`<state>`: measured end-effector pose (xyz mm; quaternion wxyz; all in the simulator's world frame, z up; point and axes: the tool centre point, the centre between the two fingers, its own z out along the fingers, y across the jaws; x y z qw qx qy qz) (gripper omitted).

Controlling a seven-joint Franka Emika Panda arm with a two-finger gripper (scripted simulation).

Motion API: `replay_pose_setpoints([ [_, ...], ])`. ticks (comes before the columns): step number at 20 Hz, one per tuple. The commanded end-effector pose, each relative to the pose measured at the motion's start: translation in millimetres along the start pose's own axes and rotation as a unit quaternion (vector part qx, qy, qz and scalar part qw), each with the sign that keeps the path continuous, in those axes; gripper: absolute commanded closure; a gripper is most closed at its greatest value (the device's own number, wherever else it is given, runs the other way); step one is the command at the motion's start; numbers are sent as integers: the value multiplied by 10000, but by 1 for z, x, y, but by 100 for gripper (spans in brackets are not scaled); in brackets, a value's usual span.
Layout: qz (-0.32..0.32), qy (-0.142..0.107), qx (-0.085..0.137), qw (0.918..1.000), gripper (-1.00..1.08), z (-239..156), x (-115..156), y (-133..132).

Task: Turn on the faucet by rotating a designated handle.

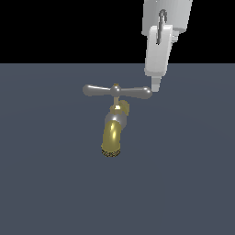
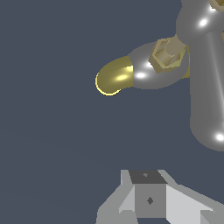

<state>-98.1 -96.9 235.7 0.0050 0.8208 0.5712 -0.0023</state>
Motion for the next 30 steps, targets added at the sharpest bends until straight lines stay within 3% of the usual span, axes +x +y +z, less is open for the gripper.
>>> replay_pose_setpoints([
  [1,-230,8,-1,9997,108,9,4,7],
  [13,-872,44,18,9962,108,35,18,25],
  [23,-944,50,22,9955,108,37,20,27],
  [30,-944,50,22,9955,108,38,22,47],
])
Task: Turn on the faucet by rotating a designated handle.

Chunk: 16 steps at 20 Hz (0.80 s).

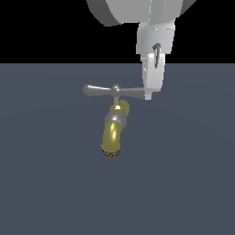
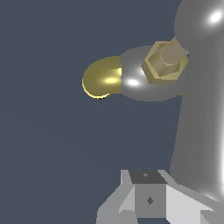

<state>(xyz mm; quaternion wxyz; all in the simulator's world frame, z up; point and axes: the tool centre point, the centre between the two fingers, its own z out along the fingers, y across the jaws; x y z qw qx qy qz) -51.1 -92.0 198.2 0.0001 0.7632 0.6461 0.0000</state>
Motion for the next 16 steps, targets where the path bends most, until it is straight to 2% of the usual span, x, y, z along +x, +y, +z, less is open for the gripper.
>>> replay_pose_setpoints([
  [1,0,0,0,10000,108,0,-1,7],
  [16,-2,1,1,10000,108,0,-5,50],
])
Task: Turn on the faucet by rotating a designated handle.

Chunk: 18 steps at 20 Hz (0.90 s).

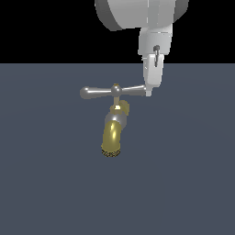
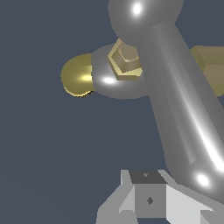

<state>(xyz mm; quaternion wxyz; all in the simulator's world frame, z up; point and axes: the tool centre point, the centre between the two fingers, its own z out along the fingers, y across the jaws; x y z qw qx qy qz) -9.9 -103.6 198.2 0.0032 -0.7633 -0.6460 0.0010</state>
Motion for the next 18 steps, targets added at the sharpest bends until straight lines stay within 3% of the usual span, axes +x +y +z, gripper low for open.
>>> replay_pose_setpoints([
  [1,-4,-13,-31,10000,108,0,-1,10],
  [9,-4,-13,-31,10000,108,0,-3,30],
  [18,-11,-3,-11,10000,108,0,16,48],
])
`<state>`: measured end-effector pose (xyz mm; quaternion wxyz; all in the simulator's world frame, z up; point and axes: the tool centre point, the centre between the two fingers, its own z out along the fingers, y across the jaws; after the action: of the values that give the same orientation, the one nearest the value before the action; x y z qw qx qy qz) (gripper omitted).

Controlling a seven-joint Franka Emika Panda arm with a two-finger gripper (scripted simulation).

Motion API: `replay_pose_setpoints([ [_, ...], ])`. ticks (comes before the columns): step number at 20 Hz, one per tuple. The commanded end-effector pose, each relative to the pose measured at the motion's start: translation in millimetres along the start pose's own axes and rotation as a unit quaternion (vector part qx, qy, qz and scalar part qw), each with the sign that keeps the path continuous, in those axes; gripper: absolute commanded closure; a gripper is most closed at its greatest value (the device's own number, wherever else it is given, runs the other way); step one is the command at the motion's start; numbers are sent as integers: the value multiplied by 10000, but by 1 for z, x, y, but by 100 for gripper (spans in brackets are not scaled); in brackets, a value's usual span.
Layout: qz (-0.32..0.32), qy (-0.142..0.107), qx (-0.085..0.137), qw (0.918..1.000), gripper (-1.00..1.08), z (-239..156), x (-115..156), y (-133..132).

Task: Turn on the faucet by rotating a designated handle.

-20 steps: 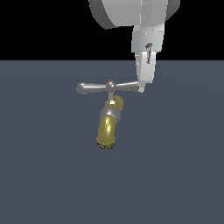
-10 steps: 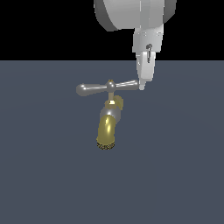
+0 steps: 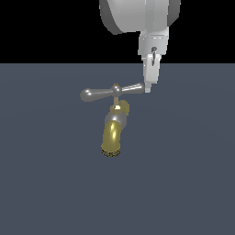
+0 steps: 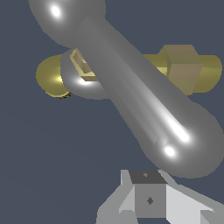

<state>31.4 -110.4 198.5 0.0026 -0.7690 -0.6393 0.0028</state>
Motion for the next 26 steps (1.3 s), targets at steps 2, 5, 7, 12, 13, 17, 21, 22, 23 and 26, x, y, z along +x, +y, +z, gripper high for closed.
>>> replay_pose_setpoints([
  [2,-98,14,-20,9999,108,0,20,12],
  [5,-98,13,-22,9999,108,0,27,20],
  [7,-97,12,-24,9999,108,0,31,25],
  [12,-96,10,-29,9999,108,0,41,38],
  [13,-95,9,-31,9999,108,0,43,41],
  [17,-94,8,-33,10000,108,0,50,51],
  [21,-93,6,-36,10000,108,0,56,58],
  [22,43,-41,-25,10000,108,0,34,56],
  [23,33,-38,-26,10000,108,0,42,57],
  [26,6,-28,-28,10000,108,0,65,59],
])
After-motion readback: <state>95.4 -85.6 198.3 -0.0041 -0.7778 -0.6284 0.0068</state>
